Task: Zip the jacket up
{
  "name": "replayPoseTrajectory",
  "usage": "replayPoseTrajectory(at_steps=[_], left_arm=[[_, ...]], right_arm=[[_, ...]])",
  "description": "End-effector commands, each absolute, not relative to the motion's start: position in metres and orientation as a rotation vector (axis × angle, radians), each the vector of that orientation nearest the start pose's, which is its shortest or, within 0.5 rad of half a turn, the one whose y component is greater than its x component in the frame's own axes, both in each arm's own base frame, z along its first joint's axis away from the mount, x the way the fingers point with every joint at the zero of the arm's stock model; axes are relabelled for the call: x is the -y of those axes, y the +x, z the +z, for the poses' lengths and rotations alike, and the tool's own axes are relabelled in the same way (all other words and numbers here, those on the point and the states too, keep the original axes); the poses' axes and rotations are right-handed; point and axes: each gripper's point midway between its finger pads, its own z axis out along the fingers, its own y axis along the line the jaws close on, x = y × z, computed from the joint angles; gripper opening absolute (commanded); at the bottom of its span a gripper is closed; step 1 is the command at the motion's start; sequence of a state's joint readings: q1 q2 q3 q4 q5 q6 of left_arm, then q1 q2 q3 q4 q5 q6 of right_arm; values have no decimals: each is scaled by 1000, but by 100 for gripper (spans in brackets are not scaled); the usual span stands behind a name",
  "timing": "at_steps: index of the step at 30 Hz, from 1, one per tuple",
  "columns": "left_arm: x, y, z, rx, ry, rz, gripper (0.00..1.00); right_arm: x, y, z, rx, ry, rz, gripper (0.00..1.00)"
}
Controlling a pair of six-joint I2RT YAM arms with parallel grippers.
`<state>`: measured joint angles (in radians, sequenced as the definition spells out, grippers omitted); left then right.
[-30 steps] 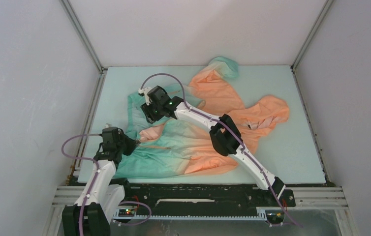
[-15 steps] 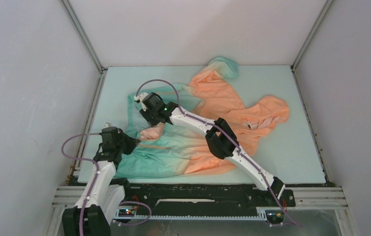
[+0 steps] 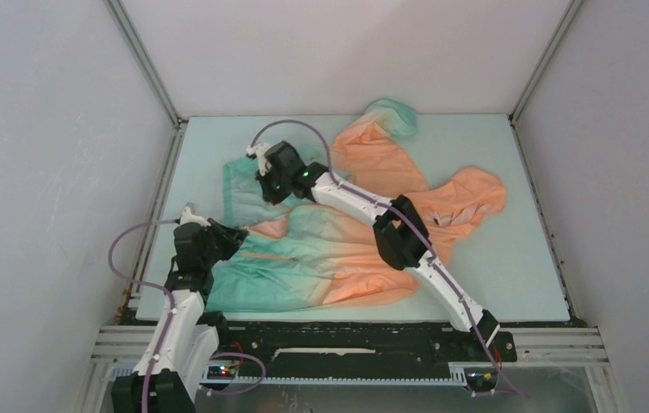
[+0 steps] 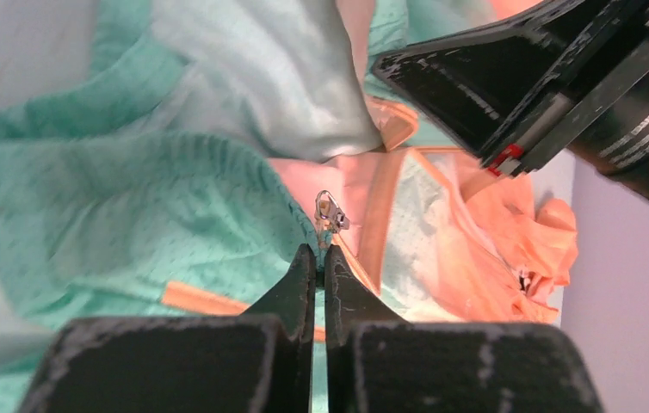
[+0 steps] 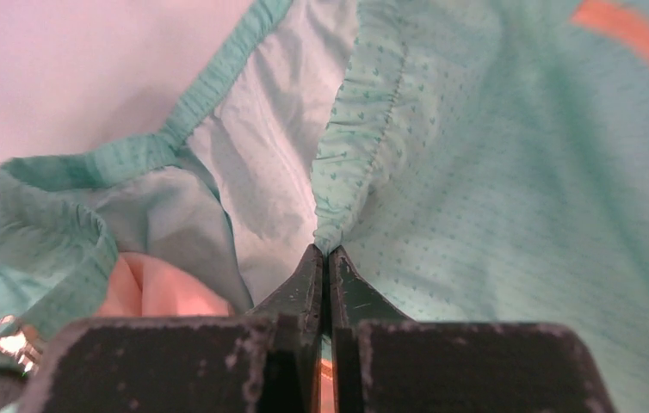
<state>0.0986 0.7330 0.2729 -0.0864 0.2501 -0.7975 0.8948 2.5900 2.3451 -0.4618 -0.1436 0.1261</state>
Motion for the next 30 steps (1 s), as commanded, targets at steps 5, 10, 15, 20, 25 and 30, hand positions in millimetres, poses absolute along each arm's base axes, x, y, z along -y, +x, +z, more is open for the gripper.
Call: replayPoseTrajectory(at_steps=[5,10,15,20,25,30], left_arm=[[64,279,124,-1839,-503,-790,0],[83,282,146,-1730,-409,-948,0],[94,282,156,-1694,-364,-1048,0],[97,280,159,-1683,-345,-1070,0],[98,278,168,-1652,-324,-1072,0],[101,275,172,-1630,-313,-1106,0]], right_arm=[[-513,392,215,-1804,-887,1272,0],[-506,375,225,-1683,-909,1540,0],[-501,358,236,-1491,-876,1770,0],[-500,350,230,-1416,-837,1790,0],[-503,341,219,-1361,-798,1737,0],[-503,337,215,-1291,-747,1657,0]])
